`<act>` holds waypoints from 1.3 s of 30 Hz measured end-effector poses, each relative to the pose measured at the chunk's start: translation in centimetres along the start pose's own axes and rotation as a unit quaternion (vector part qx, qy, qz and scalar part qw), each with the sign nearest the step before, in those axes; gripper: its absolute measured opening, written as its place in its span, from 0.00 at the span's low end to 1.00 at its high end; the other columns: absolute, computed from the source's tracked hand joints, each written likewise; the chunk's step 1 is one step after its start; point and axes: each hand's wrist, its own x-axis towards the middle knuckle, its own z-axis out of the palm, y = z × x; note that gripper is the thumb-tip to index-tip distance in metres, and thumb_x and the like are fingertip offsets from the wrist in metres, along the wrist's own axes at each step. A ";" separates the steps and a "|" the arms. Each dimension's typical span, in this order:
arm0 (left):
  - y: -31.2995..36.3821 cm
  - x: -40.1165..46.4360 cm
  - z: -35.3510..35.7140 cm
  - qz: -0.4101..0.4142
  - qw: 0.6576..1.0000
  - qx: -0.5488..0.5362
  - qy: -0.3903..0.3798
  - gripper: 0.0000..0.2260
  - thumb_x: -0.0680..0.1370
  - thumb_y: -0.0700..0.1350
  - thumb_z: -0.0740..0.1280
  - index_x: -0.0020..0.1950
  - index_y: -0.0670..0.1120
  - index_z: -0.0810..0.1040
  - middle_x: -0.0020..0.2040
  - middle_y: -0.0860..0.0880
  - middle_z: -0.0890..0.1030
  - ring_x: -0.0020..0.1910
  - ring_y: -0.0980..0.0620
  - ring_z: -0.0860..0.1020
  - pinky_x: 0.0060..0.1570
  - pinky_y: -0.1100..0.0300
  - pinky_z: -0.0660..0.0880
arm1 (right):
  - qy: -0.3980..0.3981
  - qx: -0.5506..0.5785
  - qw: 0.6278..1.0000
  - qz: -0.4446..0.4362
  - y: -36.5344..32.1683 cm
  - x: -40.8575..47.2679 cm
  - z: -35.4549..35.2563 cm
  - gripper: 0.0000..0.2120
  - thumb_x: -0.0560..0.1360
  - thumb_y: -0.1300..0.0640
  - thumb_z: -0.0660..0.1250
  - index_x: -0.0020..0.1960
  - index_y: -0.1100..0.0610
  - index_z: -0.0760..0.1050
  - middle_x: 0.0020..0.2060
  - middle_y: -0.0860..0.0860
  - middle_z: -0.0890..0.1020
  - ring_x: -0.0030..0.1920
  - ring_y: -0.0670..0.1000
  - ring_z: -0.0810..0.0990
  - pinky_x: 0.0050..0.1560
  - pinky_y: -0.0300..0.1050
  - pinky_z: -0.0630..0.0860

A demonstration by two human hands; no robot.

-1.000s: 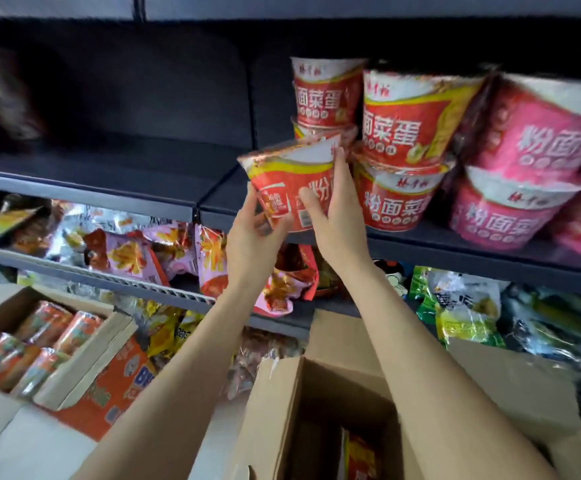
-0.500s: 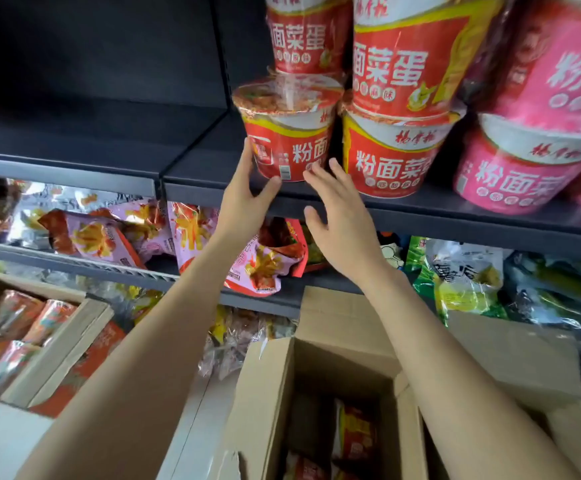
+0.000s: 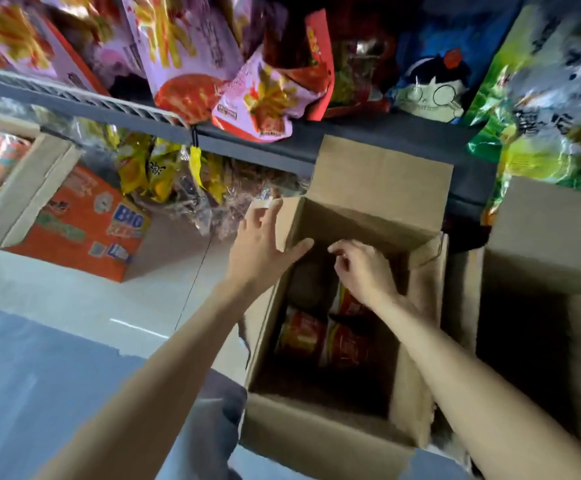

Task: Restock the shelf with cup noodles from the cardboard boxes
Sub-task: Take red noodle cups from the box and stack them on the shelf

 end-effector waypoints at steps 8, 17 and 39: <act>-3.5 1.2 4.3 0.068 0.997 -0.046 0.016 0.23 0.76 0.51 0.67 0.70 0.56 0.67 0.61 0.50 0.73 0.50 0.48 0.78 0.45 0.52 0.77 | -0.287 -0.201 0.930 0.112 8.6 2.1 12.2 0.39 0.74 0.48 0.68 0.77 0.52 0.50 0.72 0.61 0.58 0.69 0.64 0.60 0.66 0.60 0.65; -3.9 1.5 6.1 0.077 0.991 -0.097 0.042 0.19 0.78 0.48 0.62 0.69 0.51 0.69 0.58 0.52 0.75 0.43 0.60 0.74 0.37 0.55 0.77 | -0.317 -0.282 0.902 0.087 13.2 2.6 19.8 0.38 0.75 0.41 0.65 0.77 0.45 0.49 0.74 0.67 0.47 0.74 0.69 0.51 0.71 0.61 0.56; 6.0 -10.3 -8.8 0.064 0.937 -0.296 -0.176 0.43 0.70 0.33 0.74 0.71 0.61 0.53 0.63 0.63 0.66 0.59 0.71 0.67 0.49 0.84 0.62 | 0.089 0.361 0.924 0.089 -7.7 -12.0 -14.7 0.34 0.60 0.37 0.74 0.63 0.42 0.68 0.57 0.37 0.74 0.58 0.40 0.74 0.54 0.38 0.76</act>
